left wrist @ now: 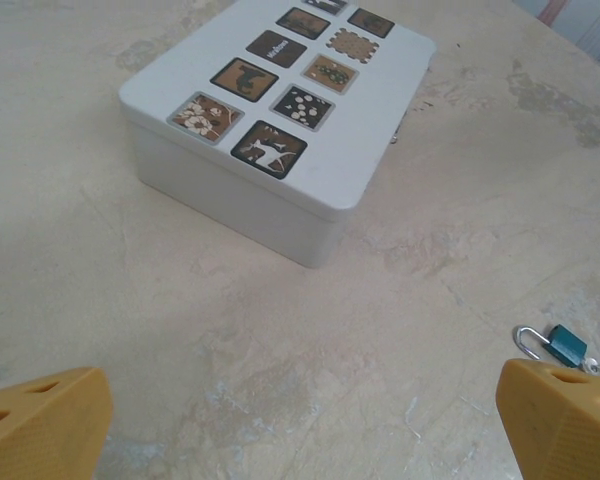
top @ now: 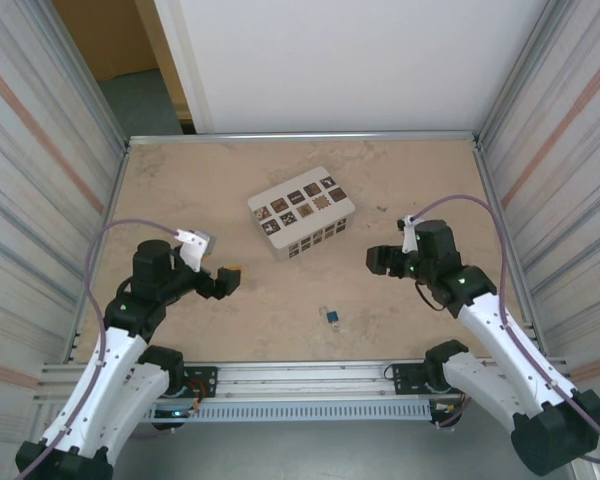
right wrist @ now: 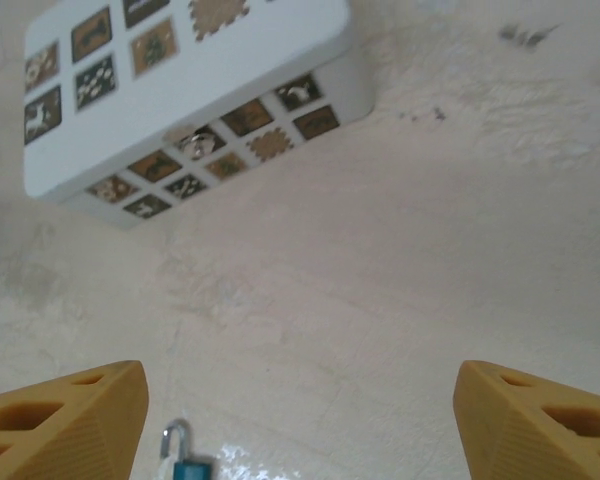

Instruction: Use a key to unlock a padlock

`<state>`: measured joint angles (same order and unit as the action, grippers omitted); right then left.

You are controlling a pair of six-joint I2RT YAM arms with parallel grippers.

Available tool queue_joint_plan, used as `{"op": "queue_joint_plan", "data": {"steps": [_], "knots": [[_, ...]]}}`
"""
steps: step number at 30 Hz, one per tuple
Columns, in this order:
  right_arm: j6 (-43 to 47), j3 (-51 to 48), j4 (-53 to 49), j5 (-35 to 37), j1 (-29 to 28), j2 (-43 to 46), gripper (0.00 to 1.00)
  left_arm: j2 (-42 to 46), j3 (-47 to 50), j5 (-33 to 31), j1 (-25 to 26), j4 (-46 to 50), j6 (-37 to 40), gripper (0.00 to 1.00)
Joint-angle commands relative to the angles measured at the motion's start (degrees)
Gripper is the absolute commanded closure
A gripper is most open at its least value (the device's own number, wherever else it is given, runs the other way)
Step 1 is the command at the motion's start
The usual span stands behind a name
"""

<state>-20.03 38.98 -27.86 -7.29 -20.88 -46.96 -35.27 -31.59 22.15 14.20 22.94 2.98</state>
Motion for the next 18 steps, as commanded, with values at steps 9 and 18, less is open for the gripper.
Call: {"op": "queue_joint_plan", "data": {"steps": [9,18], "knots": [[6.42,-0.65,6.79,-2.42,9.9,4.57,0.0,7.2,-0.66,-7.29,-0.31,-0.53,1.59,0.01],[10.08,-5.41,14.15,-3.43,16.29,5.2,0.01,8.49,-0.58,-10.21,-0.31,-0.35,2.2,0.01]]}}
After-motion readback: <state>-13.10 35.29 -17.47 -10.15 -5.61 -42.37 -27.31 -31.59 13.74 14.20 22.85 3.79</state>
